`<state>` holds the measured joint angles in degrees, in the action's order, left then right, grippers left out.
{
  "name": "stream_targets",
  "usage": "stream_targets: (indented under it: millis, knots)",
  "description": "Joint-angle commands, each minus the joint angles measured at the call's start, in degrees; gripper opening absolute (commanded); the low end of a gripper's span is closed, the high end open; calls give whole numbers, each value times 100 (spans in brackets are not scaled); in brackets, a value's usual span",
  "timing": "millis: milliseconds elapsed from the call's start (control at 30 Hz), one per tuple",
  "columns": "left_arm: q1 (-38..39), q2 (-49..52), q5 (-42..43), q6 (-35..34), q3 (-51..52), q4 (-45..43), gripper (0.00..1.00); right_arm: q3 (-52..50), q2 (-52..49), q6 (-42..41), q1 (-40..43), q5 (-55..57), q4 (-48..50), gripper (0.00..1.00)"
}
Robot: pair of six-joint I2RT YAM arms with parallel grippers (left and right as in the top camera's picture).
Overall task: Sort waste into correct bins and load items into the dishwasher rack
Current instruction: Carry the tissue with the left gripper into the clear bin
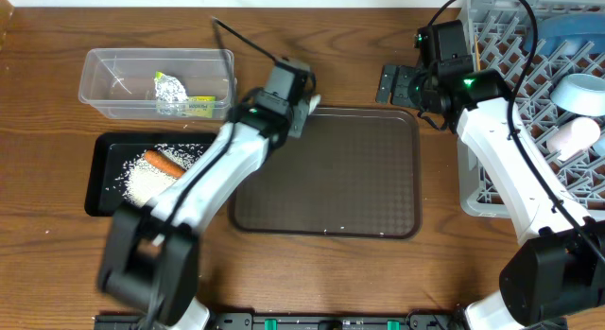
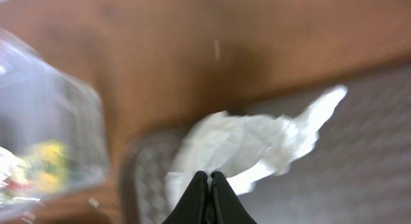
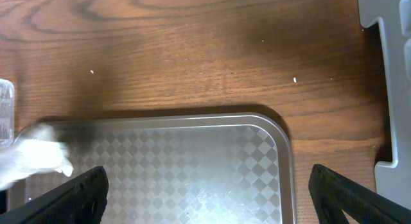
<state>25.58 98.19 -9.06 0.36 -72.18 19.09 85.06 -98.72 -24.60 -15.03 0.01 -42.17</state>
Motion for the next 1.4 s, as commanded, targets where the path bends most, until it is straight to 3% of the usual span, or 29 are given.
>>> stream_targets:
  millis: [0, 133, 233, 567, 667, 1000, 1067, 1133, 1233, 1367]
  knots:
    - [-96, -643, -66, -20, -221, -114, 6, 24, 122, -66, -81, 63, 11, 99]
    - [-415, -988, -66, -28, -221, -402, 6, 24, 122, -63, -79, 63, 11, 99]
    - [-848, -1019, -68, -439, -219, -809, 6, 24, 122, -66, -79, 63, 11, 99]
    - [-2247, -225, -63, -931, -216, -2035, 6, 24, 122, -63, -79, 63, 11, 99]
    - [-2459, 173, -63, -946, -216, -2164, 16, 24, 122, -63, -79, 63, 11, 99]
    - [-2562, 140, -63, -951, -216, -1784, 15, 24, 122, -63, -79, 63, 11, 99]
    - [-2562, 20, -63, -949, -216, -1622, 34, 24, 122, -66, -79, 63, 9, 99]
    - [-2562, -162, -63, -951, -216, -1379, 40, 24, 122, -63, -79, 63, 11, 99]
    - [-2551, -581, -44, -1106, -216, -866, 66, 24, 122, -63, -79, 63, 11, 99]
    - [-2551, -1362, -42, -1762, -216, 96, 82, 24, 122, -63, -81, 63, 11, 99]
